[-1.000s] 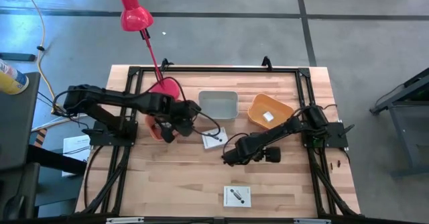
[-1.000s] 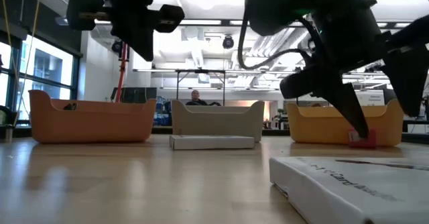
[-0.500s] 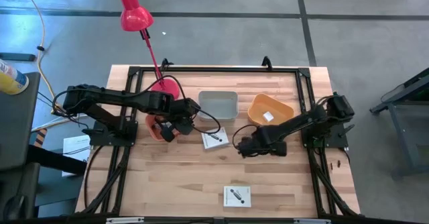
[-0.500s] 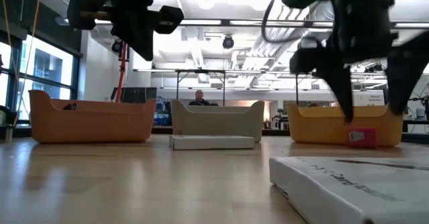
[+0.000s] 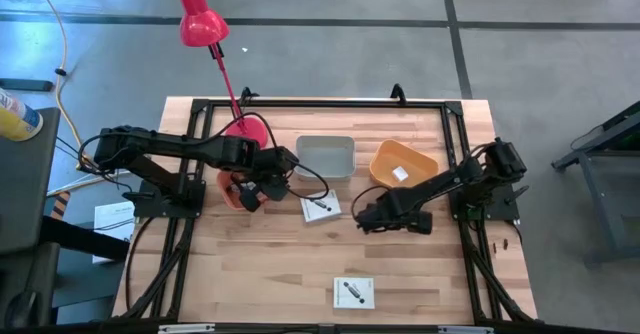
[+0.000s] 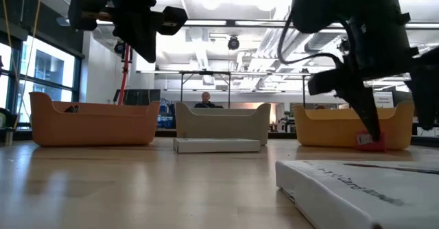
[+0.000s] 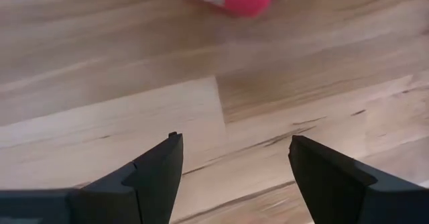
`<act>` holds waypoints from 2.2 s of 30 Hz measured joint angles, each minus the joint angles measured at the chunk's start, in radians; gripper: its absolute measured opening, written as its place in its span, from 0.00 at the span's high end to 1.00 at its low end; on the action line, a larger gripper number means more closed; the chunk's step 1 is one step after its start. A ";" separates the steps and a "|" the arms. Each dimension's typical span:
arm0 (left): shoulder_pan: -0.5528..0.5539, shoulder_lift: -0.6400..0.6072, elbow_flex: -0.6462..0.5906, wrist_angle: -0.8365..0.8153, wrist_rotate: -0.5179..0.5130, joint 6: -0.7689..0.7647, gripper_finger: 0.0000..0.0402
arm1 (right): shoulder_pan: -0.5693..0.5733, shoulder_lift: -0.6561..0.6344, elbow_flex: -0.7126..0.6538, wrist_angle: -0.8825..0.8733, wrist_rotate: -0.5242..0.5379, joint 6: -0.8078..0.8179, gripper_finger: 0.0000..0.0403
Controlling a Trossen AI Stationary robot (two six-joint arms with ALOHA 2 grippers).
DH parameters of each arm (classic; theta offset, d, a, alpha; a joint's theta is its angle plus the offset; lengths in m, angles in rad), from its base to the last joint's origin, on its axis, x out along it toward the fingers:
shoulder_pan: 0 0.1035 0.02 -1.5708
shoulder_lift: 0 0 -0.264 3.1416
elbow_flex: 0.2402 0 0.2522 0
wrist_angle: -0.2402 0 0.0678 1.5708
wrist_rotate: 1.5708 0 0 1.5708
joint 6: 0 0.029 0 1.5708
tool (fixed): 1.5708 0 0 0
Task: Pick and place items into bin
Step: Put the pink charger adapter into the orange bin
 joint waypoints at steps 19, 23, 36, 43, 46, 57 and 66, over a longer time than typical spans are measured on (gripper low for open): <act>0.000 0.000 0.000 0.010 0.000 0.037 1.00 | -0.088 -0.011 -0.018 -0.048 0.096 -0.076 0.36; 0.000 0.000 0.000 0.024 0.000 0.037 1.00 | -0.097 -0.011 -0.021 -0.042 0.103 -0.083 0.36; 0.000 0.001 0.000 0.034 0.000 0.028 1.00 | -0.159 -0.011 -0.022 -0.073 0.151 -0.124 0.36; 0.000 0.001 0.000 0.028 0.000 0.027 1.00 | -0.159 -0.011 -0.054 0.002 0.134 -0.123 0.36; 0.000 0.001 0.000 0.029 0.000 0.027 1.00 | -0.159 -0.011 -0.079 0.048 0.125 -0.117 0.36; 0.000 0.001 0.000 0.031 0.000 0.028 1.00 | -0.159 -0.011 -0.087 0.034 0.128 -0.120 0.36; 0.000 0.001 0.000 0.048 0.000 0.028 1.00 | -0.168 -0.011 -0.087 0.033 0.155 -0.137 0.36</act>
